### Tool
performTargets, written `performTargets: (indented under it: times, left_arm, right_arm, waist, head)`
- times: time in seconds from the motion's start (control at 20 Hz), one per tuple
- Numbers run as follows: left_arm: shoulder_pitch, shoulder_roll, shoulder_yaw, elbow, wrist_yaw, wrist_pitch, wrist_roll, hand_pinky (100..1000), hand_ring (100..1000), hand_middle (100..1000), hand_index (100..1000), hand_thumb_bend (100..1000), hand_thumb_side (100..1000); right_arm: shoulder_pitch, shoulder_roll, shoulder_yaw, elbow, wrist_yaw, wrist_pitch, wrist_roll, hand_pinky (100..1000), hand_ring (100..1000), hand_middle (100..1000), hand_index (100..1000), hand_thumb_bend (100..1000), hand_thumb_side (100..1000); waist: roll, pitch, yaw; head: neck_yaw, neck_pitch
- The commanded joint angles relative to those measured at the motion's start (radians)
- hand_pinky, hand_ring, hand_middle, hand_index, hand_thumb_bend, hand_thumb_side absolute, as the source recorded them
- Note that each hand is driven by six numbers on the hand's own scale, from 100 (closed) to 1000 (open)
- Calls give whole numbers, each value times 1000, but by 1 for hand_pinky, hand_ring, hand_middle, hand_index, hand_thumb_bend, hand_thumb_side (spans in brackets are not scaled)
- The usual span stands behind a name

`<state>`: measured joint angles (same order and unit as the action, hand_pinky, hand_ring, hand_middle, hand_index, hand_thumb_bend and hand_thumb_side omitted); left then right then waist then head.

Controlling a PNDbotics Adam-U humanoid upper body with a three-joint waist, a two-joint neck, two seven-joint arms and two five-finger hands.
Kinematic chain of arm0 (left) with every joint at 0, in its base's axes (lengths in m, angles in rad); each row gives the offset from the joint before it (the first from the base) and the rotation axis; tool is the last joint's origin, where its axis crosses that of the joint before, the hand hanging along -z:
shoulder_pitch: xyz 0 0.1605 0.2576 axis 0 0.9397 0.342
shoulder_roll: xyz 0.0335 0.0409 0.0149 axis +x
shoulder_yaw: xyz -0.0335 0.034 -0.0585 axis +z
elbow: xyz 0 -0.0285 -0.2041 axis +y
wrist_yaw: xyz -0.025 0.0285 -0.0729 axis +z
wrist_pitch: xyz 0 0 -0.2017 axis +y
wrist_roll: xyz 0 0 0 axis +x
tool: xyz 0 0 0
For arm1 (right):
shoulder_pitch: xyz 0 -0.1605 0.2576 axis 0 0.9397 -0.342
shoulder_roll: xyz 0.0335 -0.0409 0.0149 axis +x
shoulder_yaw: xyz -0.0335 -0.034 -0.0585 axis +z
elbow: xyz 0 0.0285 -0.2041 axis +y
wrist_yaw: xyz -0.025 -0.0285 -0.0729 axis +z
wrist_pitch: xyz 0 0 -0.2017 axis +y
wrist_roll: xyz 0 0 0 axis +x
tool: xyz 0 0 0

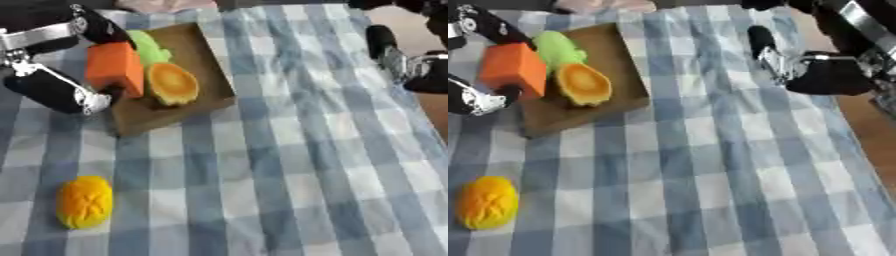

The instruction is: Pick up objects on the table and place them in the box.

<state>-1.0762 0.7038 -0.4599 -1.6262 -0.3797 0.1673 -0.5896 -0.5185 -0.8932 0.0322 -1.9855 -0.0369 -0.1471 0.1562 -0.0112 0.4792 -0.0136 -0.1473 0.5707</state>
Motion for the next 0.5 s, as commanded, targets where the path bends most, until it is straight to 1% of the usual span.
performTargets:
  times: [0.05,0.15,0.25,0.3,0.4,0.45,0.5]
  left_arm:
    - [-26,-9,1,40,-22,-14,-6,884,762,680,804,100,216]
    - [-28,-27,1,76,-40,-24,-9,889,775,706,828,101,233]
    - [-28,-41,2,110,-56,-37,-10,900,797,743,862,133,246]
    - [-28,-45,2,124,-63,-43,-11,904,806,753,873,156,278]
    - [-30,-54,3,152,-86,-55,-18,916,830,782,897,236,331]
    - [-31,-57,4,165,-100,-61,-22,922,841,795,906,292,358]
    - [-32,-60,6,175,-117,-69,-26,933,856,816,919,374,391]
  right_arm:
    - [-9,-16,-9,-15,-4,1,3,812,792,758,870,100,328]
    - [-9,-12,-9,-15,-4,3,5,812,792,758,870,100,331]
    - [-9,-11,-10,-15,-4,4,4,812,792,758,870,100,336]
    - [-9,-11,-11,-15,-5,4,4,812,792,758,870,100,329]
    - [-9,-10,-12,-15,-6,4,3,812,792,758,870,100,325]
    - [-10,-9,-13,-15,-7,4,3,811,792,758,870,100,323]
    - [-9,-9,-13,-15,-7,4,4,811,792,758,870,100,321]
  waist:
    - [-2,-32,-4]
    - [-3,-31,-6]
    - [-3,-29,-7]
    - [-3,-29,-8]
    - [-3,-28,-9]
    - [-3,-28,-9]
    - [-3,-28,-9]
  head:
    - [5,-6]
    - [7,-6]
    - [7,-5]
    - [7,-5]
    - [7,-3]
    - [7,-3]
    - [7,-3]
